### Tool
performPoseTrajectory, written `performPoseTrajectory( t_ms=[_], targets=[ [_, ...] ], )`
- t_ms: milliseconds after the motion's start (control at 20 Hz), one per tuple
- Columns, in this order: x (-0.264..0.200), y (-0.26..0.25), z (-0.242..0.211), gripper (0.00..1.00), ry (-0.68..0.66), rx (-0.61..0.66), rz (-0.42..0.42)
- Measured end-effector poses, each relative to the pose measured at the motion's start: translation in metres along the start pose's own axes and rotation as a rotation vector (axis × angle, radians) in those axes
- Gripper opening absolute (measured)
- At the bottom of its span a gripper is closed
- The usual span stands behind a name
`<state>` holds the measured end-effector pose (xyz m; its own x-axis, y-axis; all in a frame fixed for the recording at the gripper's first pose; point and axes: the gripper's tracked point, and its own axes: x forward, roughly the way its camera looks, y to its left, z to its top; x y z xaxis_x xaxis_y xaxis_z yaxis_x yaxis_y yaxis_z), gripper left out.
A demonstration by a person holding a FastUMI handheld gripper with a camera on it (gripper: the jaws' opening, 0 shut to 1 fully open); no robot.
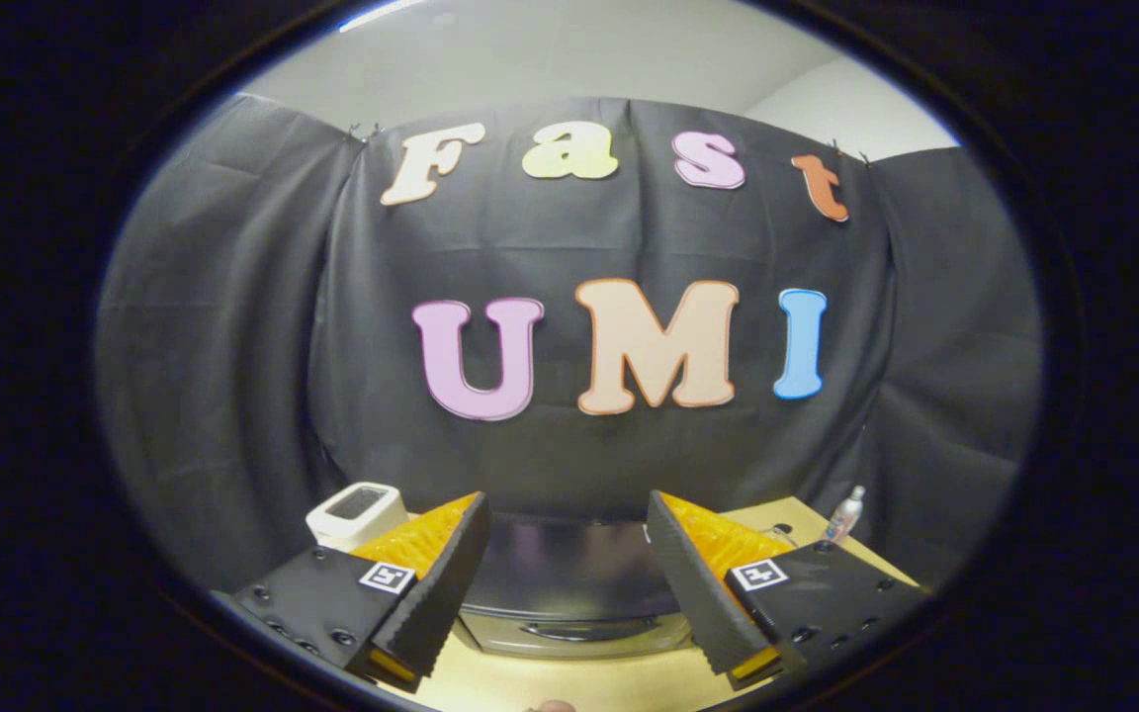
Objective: Open the toaster oven, put the food inside, and close the toaster oven door.
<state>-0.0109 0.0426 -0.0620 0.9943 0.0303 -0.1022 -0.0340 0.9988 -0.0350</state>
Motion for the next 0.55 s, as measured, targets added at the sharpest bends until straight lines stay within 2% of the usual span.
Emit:
performPoseTrajectory(
  t_ms=[200,550],
  targets=[
    [-0.006,0.019,0.050,1.00,-0.084,-0.017,0.031],
    [-0.019,0.028,0.052,1.00,-0.103,-0.020,0.058]
  ],
)
